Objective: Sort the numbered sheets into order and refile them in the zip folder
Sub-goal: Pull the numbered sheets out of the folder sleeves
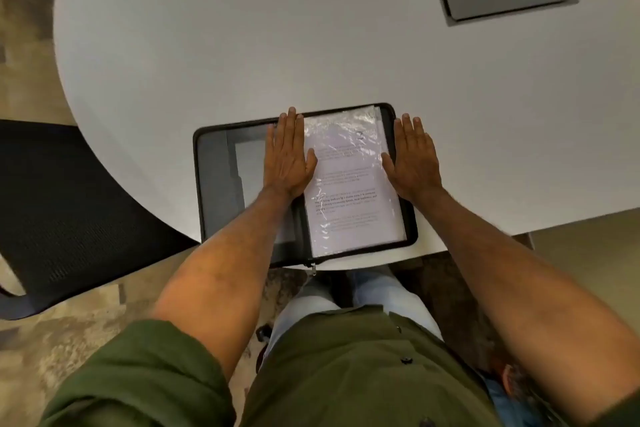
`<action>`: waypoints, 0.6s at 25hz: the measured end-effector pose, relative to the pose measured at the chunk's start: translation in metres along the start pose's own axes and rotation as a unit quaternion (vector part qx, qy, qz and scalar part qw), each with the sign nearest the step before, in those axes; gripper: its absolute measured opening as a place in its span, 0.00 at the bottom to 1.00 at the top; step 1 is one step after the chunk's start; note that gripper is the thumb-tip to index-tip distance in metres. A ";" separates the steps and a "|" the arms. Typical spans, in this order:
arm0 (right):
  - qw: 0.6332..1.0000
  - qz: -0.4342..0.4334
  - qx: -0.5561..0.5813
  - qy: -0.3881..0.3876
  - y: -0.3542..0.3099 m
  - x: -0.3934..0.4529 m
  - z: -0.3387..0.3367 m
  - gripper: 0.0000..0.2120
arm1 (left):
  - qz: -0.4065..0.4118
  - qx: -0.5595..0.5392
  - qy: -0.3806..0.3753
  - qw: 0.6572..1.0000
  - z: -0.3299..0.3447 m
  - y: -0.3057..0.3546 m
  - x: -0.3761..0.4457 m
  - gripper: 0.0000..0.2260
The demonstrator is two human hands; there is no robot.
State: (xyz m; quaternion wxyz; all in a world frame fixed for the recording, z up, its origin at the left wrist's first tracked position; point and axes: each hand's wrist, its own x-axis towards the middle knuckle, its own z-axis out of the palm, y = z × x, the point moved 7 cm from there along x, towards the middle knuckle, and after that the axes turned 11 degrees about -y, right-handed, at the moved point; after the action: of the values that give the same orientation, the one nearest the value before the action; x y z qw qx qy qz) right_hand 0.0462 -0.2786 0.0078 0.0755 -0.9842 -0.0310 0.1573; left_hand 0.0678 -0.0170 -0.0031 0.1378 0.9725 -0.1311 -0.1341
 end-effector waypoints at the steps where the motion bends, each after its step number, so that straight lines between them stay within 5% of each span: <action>1: 1.000 0.007 0.005 -0.018 0.001 0.005 0.009 0.37 | -0.018 -0.008 -0.018 1.000 0.010 0.000 0.001 0.32; 7: 0.996 -0.011 0.038 -0.083 0.001 0.028 0.046 0.37 | -0.083 -0.072 -0.126 0.986 0.055 -0.006 0.004 0.32; 15: 0.992 -0.033 0.103 -0.058 0.015 0.088 0.065 0.36 | -0.080 -0.090 -0.072 0.990 0.082 -0.022 0.041 0.31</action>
State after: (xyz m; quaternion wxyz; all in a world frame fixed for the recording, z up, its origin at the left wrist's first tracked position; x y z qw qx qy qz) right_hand 0.1100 -0.2769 -0.0824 0.1792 -0.9589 -0.0515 0.2137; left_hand 0.0866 -0.0274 -0.0950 0.2040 0.9512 -0.0499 -0.2258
